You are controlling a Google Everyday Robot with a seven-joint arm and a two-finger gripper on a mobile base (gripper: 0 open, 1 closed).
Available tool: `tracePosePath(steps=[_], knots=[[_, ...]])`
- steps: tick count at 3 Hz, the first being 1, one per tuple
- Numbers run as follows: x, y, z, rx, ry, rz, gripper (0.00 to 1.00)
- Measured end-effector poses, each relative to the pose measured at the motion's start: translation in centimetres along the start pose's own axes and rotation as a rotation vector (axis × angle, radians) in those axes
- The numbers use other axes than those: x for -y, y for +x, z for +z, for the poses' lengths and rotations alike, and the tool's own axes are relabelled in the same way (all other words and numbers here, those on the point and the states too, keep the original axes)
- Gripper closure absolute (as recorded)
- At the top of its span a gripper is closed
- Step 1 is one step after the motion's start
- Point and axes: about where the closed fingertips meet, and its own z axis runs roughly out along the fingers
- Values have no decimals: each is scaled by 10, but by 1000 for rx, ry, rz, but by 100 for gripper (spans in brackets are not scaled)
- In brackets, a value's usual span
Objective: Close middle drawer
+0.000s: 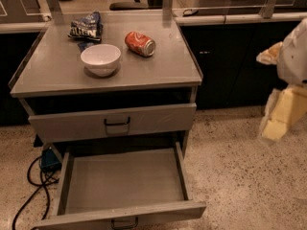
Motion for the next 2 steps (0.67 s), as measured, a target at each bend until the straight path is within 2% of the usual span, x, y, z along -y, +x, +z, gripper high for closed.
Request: tracePosePath(steps=[1, 2], knots=[[-36, 8, 63, 130, -65, 4, 0], [-78, 25, 146, 260, -152, 82, 0]])
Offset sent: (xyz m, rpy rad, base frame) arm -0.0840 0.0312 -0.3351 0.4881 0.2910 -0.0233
